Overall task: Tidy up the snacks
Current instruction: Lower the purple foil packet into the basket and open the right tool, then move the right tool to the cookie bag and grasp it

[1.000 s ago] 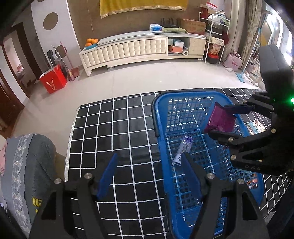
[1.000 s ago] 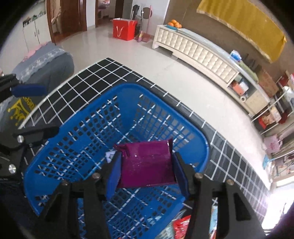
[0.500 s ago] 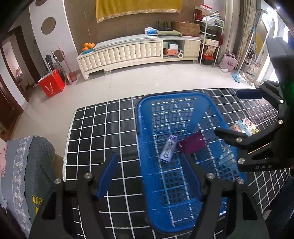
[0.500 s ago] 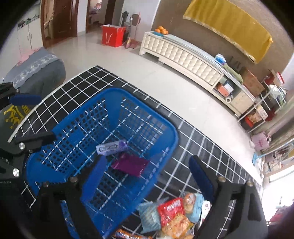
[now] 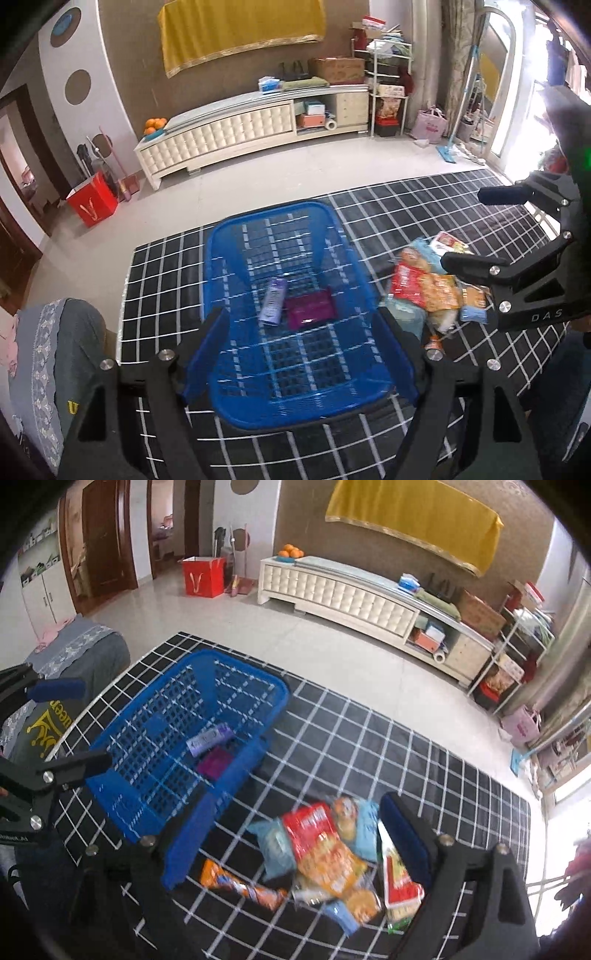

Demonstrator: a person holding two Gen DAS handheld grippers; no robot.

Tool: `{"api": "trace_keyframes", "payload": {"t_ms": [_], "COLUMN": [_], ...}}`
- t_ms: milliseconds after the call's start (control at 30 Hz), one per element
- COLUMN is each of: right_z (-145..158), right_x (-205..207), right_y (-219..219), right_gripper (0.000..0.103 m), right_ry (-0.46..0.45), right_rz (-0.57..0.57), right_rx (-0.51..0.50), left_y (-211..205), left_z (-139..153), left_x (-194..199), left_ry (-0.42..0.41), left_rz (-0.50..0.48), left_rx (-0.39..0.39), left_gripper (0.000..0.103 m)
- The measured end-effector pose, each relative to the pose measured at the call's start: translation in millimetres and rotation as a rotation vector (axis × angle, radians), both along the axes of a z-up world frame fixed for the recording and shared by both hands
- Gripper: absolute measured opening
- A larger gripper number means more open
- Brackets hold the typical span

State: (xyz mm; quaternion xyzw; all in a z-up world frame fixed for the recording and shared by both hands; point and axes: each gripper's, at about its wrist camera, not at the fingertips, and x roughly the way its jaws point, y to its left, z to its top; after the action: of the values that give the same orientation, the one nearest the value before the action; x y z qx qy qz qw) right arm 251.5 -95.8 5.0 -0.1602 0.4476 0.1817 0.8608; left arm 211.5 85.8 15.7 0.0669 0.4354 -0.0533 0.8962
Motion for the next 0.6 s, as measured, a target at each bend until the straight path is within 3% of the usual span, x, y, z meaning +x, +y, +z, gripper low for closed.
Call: {"api": "trace_keyframes", "payload": {"t_ms": [300,600], "right_z": [-26,-93], "right_x": [-17,-23], "right_y": [-65,-122], "right_gripper": [0.093,0.093], "right_ry": [0.042,0.204], "right_rz": [-0.066,-0.171], "right_rx": [0.021,0.067], "left_y": [-62,-121], "left_z": [-31,-79], "left_x": [-14,-24], "left_ry": [0.035,0.094], "left_rz": [-0.05,-0.1], "left_rx": [-0.027,-0.029], "left_gripper": [0.078,0.078]}}
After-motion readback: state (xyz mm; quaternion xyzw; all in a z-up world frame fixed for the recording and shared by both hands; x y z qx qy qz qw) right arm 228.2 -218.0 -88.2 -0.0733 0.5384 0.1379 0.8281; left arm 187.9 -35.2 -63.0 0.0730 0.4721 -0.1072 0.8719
